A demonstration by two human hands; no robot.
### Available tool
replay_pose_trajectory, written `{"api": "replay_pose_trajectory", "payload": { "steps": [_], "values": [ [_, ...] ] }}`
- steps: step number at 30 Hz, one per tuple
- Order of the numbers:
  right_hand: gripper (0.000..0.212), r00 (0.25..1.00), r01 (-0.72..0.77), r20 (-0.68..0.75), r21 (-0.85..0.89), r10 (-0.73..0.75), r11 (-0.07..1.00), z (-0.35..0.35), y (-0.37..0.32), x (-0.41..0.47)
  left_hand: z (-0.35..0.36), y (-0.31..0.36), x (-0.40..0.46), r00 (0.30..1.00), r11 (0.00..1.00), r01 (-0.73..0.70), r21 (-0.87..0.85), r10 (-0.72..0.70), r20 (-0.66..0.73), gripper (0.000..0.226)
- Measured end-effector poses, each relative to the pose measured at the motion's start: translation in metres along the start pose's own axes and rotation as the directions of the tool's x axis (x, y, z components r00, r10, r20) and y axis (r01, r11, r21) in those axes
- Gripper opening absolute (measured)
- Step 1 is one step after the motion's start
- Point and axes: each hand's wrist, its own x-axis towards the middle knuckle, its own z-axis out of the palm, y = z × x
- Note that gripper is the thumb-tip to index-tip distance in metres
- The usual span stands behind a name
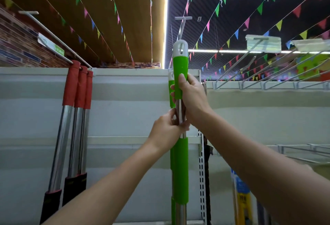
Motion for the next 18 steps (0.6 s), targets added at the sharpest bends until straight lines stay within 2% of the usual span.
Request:
{"api": "replay_pose_trajectory", "payload": {
  "steps": [9, 18],
  "values": [
    [0.022, 1.0, 0.003, -0.002, -0.061, -0.004, 0.998, -0.002, 0.001, 0.004, 0.001, -0.001, 0.006, 1.0, 1.0, 0.02, -0.003, -0.02, 0.006, 0.017],
    [0.017, 1.0, 0.013, 0.009, -0.051, -0.012, 0.999, 0.0, 0.001, 0.015, 0.0, -0.003, 0.016, 0.999, 1.0, 0.022, -0.011, -0.022, -0.025, 0.016]
  ]
}}
